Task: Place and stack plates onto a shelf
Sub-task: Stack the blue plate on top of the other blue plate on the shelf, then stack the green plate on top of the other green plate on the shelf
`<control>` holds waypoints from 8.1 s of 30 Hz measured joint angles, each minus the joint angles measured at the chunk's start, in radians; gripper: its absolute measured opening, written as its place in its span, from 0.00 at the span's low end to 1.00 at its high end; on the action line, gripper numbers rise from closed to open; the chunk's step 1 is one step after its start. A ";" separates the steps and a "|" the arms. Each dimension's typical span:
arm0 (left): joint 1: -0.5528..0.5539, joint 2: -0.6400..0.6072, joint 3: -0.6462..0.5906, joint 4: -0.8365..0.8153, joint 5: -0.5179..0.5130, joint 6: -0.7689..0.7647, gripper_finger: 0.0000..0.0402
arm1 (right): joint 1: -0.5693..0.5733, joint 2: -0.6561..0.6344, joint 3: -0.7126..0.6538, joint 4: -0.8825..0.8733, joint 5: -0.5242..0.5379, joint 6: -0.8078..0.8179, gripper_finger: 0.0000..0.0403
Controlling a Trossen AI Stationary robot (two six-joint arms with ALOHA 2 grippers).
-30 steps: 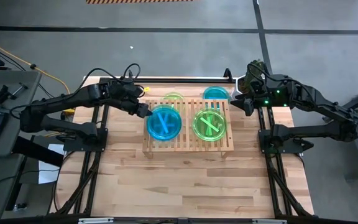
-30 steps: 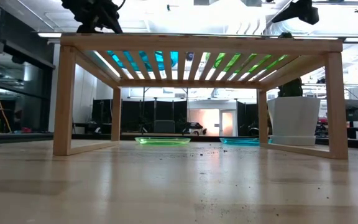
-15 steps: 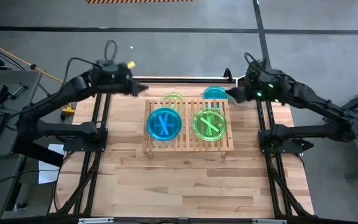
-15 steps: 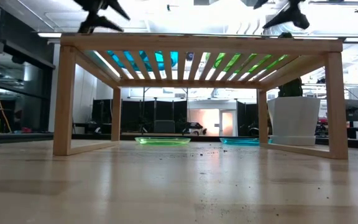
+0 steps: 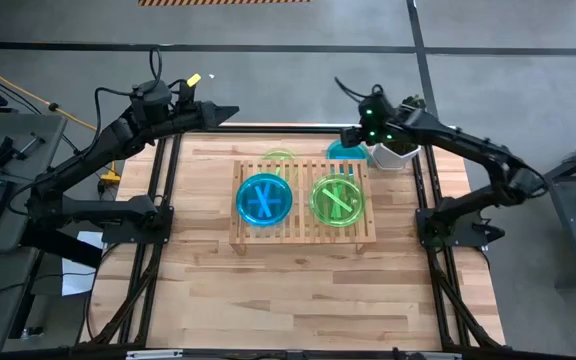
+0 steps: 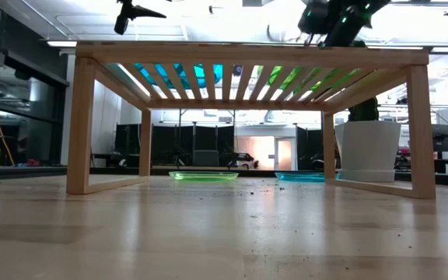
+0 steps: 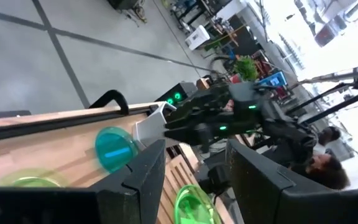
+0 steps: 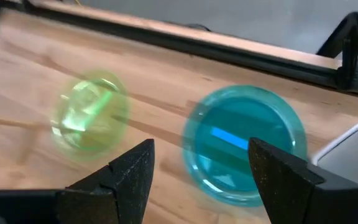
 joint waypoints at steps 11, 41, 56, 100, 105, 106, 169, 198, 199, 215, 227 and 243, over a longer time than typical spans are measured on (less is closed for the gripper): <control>0.028 -0.001 0.000 0.001 -0.017 0.098 0.40 | -0.023 0.082 0.000 0.048 0.003 -0.070 0.60; 0.446 0.068 -0.002 0.010 0.323 0.306 0.39 | 0.596 -0.414 -0.290 -0.296 0.485 1.043 0.60; 0.446 0.070 -0.002 0.121 0.318 0.144 0.39 | 0.248 -0.380 -0.863 0.554 0.403 1.245 0.60; 0.446 0.070 -0.002 0.138 0.315 0.110 0.39 | 0.062 0.026 -0.824 0.905 0.234 0.936 0.00; 0.446 0.070 -0.002 0.152 0.315 0.100 0.39 | 0.075 -0.083 -0.823 0.926 0.267 0.895 0.00; 0.446 0.070 -0.002 0.153 0.315 0.100 0.39 | 0.077 -0.103 -0.823 0.928 0.273 0.886 0.00; 0.446 0.070 -0.002 0.158 0.322 0.129 0.39 | 0.460 0.231 0.124 0.465 -0.242 0.218 0.00; 0.446 0.070 -0.002 0.159 0.321 0.142 0.39 | 0.415 0.200 0.180 0.444 -0.273 0.028 0.50; 0.446 0.070 -0.002 0.158 0.321 0.162 0.39 | 0.407 0.191 0.203 0.406 -0.277 -0.007 0.50; 0.436 0.651 0.183 -0.174 0.604 0.298 0.39 | 0.344 -0.063 0.319 -0.048 -0.043 -0.121 0.50; 0.310 0.893 0.184 -0.331 0.462 0.469 0.39 | 0.383 -0.077 0.318 -0.139 0.048 -0.104 0.50; 0.185 1.037 0.184 -0.236 0.289 0.428 0.39 | 0.383 -0.077 0.318 -0.153 0.049 -0.123 0.50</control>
